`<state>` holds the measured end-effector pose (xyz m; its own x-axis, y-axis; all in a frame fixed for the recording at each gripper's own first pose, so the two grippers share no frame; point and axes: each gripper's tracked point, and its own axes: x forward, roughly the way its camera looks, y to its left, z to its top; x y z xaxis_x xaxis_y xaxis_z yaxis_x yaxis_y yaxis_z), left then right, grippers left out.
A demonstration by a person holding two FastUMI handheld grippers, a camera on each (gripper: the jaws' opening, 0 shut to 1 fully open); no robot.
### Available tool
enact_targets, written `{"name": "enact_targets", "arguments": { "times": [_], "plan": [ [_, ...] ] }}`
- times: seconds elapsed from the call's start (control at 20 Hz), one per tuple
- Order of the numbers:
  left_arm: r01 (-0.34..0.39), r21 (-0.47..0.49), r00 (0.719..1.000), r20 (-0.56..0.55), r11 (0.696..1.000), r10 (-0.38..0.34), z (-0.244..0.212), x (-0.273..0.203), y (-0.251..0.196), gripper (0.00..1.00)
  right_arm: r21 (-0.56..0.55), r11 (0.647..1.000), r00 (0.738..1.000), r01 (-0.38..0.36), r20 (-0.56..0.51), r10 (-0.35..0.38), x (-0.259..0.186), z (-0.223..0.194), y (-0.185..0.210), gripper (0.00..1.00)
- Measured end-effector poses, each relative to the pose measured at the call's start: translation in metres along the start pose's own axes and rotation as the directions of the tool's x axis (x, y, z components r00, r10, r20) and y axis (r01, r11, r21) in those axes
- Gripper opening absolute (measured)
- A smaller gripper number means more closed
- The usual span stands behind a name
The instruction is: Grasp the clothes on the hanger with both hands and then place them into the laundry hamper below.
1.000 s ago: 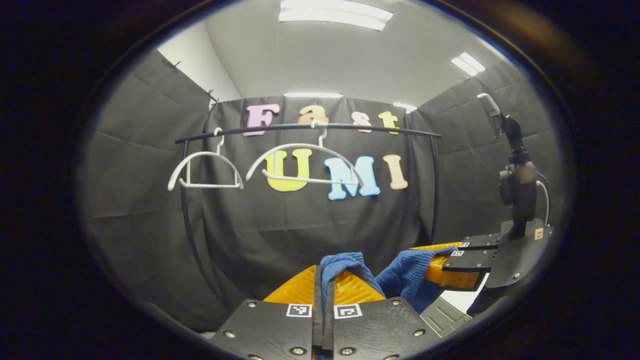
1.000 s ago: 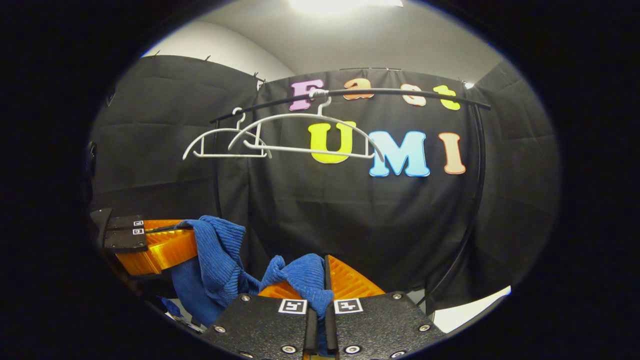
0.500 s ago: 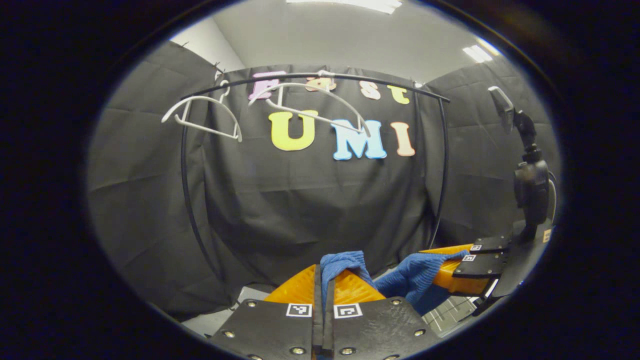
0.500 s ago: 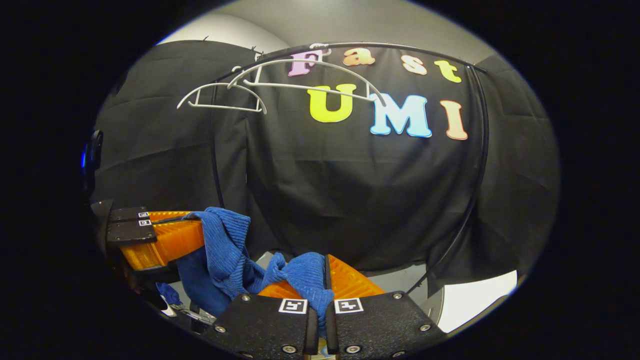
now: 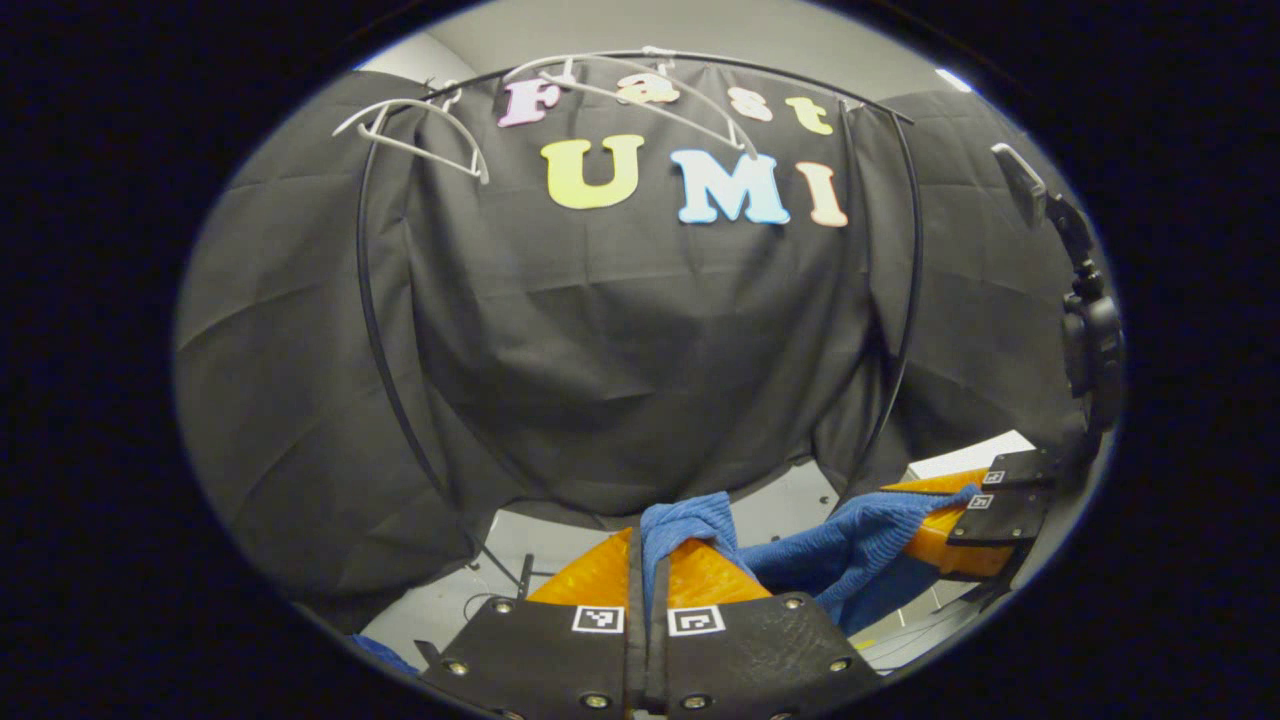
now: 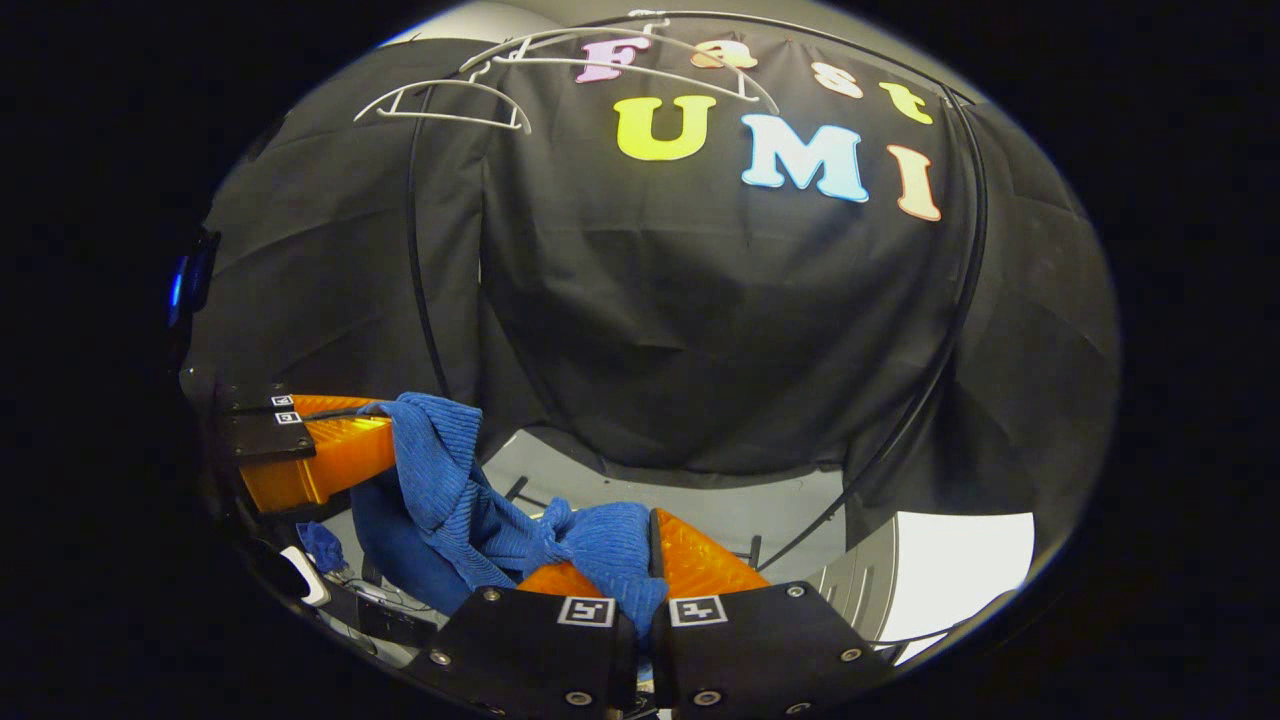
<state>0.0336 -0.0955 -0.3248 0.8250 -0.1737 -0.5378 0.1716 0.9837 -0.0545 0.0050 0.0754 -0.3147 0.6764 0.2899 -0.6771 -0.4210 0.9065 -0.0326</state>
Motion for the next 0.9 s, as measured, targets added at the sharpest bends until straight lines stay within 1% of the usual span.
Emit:
{"name": "enact_targets", "arguments": {
  "times": [0.2, 0.25, 0.35, 0.45, 0.6, 0.7, 0.75, 0.8, 0.85, 0.9],
  "plan": [
    [0.006, 0.023, 0.995, -0.101, 1.000, -0.004, -0.039, 0.020, -0.003, 0.01, -0.024, 1.000, 0.996, 0.009, -0.088, -0.011, 0.013, -0.031, -0.001, 0.07],
    [0.014, 0.024, 0.992, -0.129, 1.000, -0.011, -0.058, 0.019, -0.004, 0.01, -0.028, 1.000, 0.994, 0.012, -0.110, -0.015, 0.017, -0.040, -0.003, 0.08],
    [0.025, 0.021, 0.984, -0.180, 0.999, -0.021, -0.073, 0.017, -0.006, 0.01, -0.037, 0.999, 0.988, 0.018, -0.154, -0.024, 0.019, -0.055, -0.001, 0.10],
    [0.026, 0.023, 0.973, -0.231, 0.999, -0.020, -0.093, 0.026, -0.008, 0.01, -0.041, 0.999, 0.982, 0.019, -0.188, -0.026, 0.028, -0.065, -0.010, 0.13],
    [0.033, 0.042, 0.954, -0.300, 0.999, -0.019, -0.115, 0.029, -0.011, 0.02, -0.056, 0.998, 0.968, 0.021, -0.247, -0.034, 0.021, -0.083, -0.003, 0.17],
    [0.057, 0.051, 0.933, -0.358, 0.997, -0.035, -0.139, 0.033, -0.015, 0.03, -0.056, 0.998, 0.961, 0.012, -0.274, -0.027, 0.020, -0.089, -0.002, 0.19],
    [0.069, 0.047, 0.927, -0.372, 0.997, -0.047, -0.145, 0.032, -0.019, 0.04, -0.051, 0.999, 0.958, 0.012, -0.284, -0.026, 0.021, -0.090, -0.003, 0.22],
    [0.072, 0.047, 0.920, -0.389, 0.996, -0.048, -0.151, 0.031, -0.020, 0.05, -0.046, 0.999, 0.957, 0.011, -0.289, -0.024, 0.020, -0.092, -0.001, 0.23],
    [0.068, 0.055, 0.918, -0.395, 0.996, -0.041, -0.155, 0.026, -0.020, 0.07, -0.045, 0.999, 0.956, 0.013, -0.291, -0.026, 0.019, -0.094, 0.000, 0.31],
    [0.064, 0.066, 0.923, -0.382, 0.996, -0.034, -0.153, 0.029, -0.019, 0.26, -0.045, 0.999, 0.956, 0.012, -0.293, -0.025, 0.019, -0.097, 0.002, 0.33]
  ]
}}
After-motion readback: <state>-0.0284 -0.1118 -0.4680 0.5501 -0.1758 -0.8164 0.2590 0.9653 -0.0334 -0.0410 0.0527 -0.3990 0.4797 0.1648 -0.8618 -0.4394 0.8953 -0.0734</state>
